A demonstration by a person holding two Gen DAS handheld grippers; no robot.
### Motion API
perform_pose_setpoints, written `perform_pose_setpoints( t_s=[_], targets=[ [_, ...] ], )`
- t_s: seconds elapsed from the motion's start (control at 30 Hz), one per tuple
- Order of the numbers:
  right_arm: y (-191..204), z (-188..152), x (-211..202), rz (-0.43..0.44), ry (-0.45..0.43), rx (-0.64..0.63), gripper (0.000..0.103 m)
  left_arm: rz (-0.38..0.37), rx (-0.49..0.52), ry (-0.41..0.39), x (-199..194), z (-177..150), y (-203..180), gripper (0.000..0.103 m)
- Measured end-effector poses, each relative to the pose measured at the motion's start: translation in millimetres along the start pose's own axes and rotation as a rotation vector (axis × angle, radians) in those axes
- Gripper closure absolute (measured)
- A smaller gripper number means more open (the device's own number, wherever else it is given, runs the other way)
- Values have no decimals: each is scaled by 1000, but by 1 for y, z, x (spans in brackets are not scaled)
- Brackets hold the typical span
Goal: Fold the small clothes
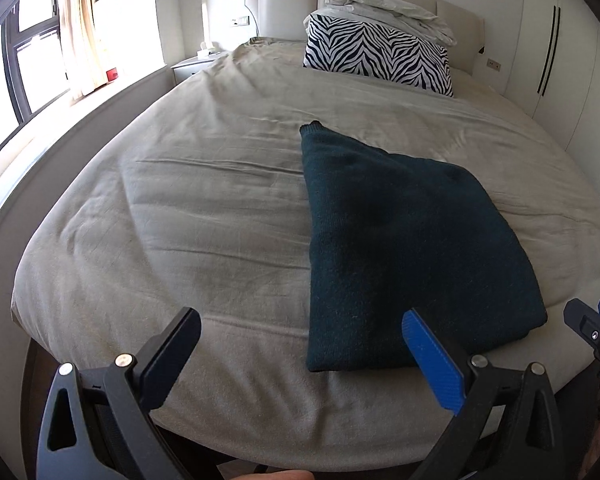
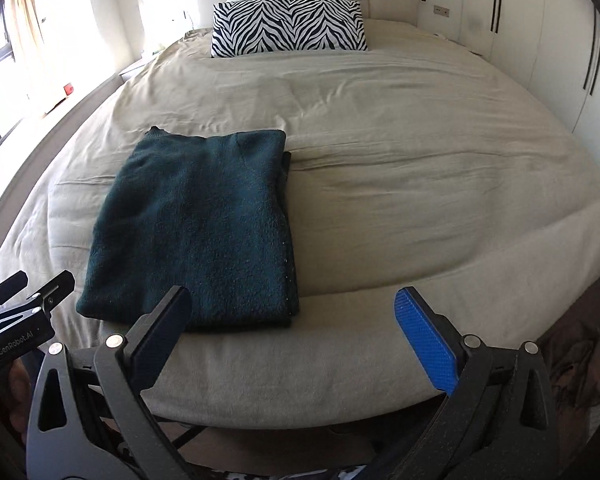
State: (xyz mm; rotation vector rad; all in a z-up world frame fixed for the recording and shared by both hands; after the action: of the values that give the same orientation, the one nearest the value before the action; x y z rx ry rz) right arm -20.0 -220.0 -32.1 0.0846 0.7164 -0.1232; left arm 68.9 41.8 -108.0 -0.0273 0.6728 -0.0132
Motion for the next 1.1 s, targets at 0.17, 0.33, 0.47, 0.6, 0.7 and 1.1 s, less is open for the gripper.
perform_pose_setpoints(
  t_s=[0.17,0.33,0.47,0.6,0.7,1.1],
  targets=[
    [-1,-2,3,-5,14,-10,0,-4,-1,13,3,-5,1,0],
    [-3,-7,6,-10,29,-5,0,-7,-3,21,4,-9,1,0],
    [-4,-8,9,-9,35,-9,0,-8,0,21,4,-9,1,0],
    [-2,-9,11,-6,42,-16,0,-5,0,21,4,-9,1,0],
    [-2,-10,12,-4,44,-17,0,-8,-3,23,4,-9,1,0],
    [0,-13,14,-5,53,-15,0,-8,-3,23,4,-10,0,0]
  ],
)
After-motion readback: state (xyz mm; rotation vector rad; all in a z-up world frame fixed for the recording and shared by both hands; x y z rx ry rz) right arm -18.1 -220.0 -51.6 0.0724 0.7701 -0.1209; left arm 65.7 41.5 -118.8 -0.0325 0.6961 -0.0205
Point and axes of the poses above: each gripper's, at about its wrist camera, not at the fingertips, and x roughly the way its jaws point, y to its left, z to its top, the point moved 6 cm from there along x, roughly the way its jaws point, and after that the axes turned 12 degrees about -y, right-handed, at the moved point
